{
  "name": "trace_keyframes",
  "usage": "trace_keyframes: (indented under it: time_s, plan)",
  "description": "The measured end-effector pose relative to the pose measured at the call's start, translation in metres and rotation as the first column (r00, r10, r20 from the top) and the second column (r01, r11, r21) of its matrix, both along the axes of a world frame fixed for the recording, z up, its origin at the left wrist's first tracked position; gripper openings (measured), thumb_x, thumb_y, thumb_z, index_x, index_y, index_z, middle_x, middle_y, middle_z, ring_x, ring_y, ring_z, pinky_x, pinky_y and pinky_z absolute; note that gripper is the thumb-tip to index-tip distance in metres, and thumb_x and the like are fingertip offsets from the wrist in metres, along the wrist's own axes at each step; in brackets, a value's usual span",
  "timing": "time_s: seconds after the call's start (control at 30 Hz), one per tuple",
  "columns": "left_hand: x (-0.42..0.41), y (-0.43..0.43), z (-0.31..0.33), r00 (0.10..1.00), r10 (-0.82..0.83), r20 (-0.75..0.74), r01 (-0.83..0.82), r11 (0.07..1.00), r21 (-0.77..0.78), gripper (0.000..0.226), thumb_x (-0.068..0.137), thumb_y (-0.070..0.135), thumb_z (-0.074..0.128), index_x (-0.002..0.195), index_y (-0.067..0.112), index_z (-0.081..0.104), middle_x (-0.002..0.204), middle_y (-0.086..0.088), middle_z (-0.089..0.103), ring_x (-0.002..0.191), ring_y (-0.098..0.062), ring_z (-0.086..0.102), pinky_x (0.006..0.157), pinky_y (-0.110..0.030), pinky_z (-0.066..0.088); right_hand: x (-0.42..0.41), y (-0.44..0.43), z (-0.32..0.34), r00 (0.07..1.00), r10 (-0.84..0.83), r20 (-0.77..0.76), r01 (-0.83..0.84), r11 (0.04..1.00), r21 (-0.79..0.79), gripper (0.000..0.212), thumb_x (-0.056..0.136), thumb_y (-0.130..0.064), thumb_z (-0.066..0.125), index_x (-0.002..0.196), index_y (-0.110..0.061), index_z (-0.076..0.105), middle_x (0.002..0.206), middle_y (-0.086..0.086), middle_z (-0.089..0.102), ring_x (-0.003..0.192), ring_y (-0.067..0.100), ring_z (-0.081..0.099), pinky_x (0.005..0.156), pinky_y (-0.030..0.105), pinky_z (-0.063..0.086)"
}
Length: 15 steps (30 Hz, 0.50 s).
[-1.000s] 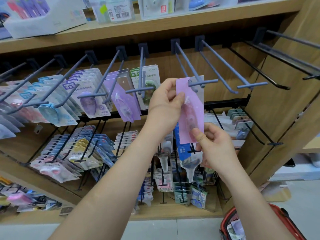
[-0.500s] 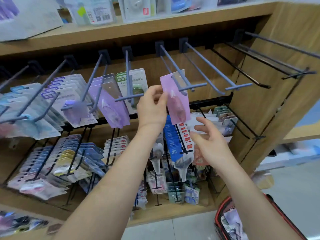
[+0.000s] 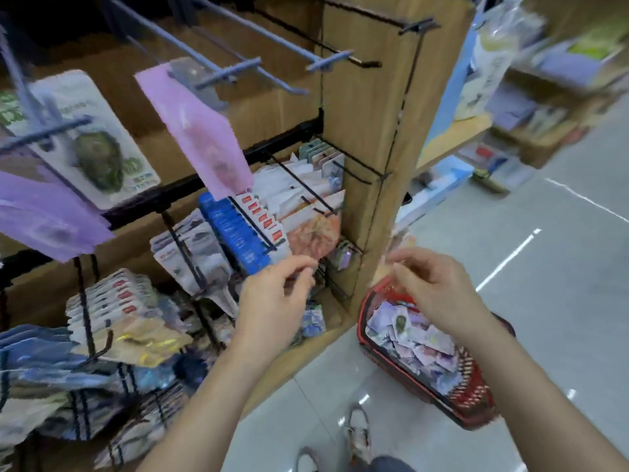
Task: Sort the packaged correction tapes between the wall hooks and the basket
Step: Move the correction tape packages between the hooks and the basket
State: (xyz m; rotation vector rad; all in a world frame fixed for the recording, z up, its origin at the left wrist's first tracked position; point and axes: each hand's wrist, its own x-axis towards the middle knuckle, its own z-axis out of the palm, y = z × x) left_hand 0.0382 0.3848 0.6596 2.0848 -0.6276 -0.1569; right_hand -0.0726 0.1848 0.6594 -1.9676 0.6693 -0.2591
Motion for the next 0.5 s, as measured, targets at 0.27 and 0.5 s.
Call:
trace_keyframes:
  time_s: [0.27,0.5]
  plan:
    - [-0.037,-0.079,-0.097,0.907,-0.421,-0.017,0.414,0.882,0.224,0.027,0.082,-0.003,0.063,0.089,0.019,0.077,0.088,0.015,0.069,0.086,-0.003,0.061,0.077,-0.011,0.045,-0.128,-0.085,-0.049,0.924,-0.321,-0.208,0.321,0.946,-0.034,0.017,0.093,-0.014,0.064,0.088,-0.028,0.071,0.078,-0.008,0.073,0.063,-0.006,0.062,0.063,0.011,0.047]
    - [-0.073,-0.181,-0.189,0.863,-0.399,-0.309,0.491,0.805,0.332,0.024,0.088,0.002,0.062,0.090,0.021,0.077,0.089,0.010,0.074,0.082,-0.004,0.063,0.081,-0.021,0.049,-0.196,-0.170,-0.151,0.792,-0.486,-0.370,0.539,0.841,0.049,0.014,0.093,-0.019,0.063,0.097,-0.028,0.072,0.086,-0.005,0.073,0.084,0.018,0.069,0.082,0.043,0.057]
